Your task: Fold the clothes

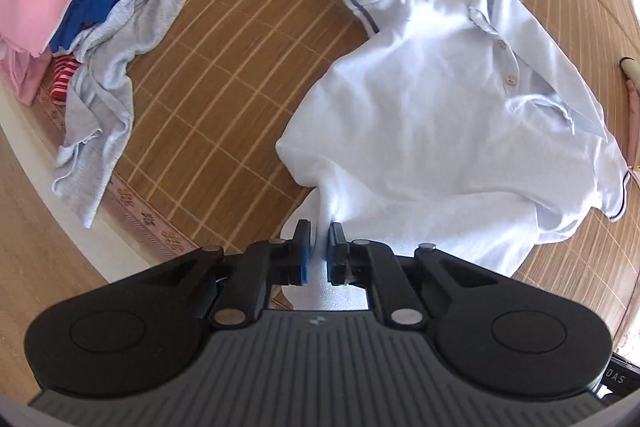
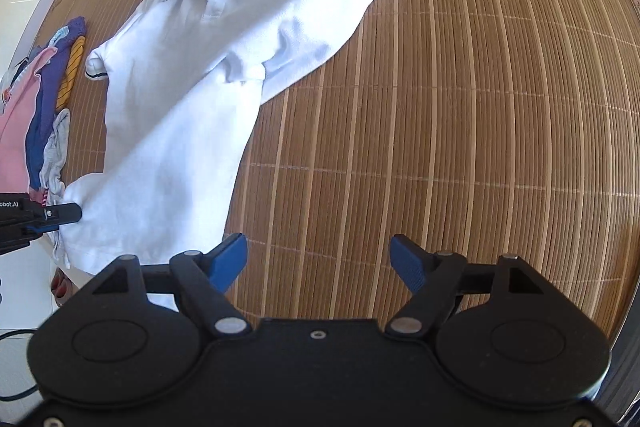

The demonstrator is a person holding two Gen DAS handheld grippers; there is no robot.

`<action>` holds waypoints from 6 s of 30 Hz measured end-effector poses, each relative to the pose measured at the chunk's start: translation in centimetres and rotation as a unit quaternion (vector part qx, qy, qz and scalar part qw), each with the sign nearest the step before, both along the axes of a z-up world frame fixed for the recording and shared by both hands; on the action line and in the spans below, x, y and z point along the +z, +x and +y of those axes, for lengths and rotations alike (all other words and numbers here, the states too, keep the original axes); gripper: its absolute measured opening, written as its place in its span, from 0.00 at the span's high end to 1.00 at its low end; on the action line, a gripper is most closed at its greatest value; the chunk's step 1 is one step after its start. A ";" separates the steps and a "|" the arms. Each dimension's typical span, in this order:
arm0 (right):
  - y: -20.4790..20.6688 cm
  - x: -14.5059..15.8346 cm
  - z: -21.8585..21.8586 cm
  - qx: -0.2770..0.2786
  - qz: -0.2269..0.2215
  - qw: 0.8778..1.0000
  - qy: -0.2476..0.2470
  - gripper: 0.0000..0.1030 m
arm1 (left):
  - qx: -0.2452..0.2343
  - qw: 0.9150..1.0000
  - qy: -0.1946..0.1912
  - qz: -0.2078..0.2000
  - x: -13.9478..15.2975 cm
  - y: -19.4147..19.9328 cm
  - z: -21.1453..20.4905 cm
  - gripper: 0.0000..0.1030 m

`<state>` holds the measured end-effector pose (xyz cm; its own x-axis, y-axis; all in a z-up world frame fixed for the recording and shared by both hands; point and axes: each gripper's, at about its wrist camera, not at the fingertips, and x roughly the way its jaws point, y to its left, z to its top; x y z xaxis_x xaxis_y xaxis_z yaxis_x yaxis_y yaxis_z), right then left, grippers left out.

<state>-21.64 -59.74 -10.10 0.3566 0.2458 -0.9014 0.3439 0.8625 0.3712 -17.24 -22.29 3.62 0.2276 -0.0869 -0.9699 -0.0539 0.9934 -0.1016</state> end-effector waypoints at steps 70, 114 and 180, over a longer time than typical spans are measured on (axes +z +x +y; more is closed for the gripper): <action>1.6 6.4 9.9 0.135 -0.122 0.983 -0.017 0.92 | -0.186 0.982 0.014 0.037 -9.7 3.1 -12.6 0.43; -5.8 3.2 3.0 -0.068 0.005 0.963 -0.260 0.92 | -0.243 0.966 0.010 0.084 -11.3 5.1 -12.5 0.41; -6.2 1.8 8.2 0.008 0.064 0.992 -0.104 0.60 | -0.232 0.972 0.041 -0.017 -11.5 -8.9 -7.0 0.89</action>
<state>-27.88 -51.52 -8.31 0.2338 0.0536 -0.9708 0.3620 0.9219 0.1381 -26.16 -29.28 -7.92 0.2149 -0.1113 -0.9703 0.4038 0.9147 -0.0155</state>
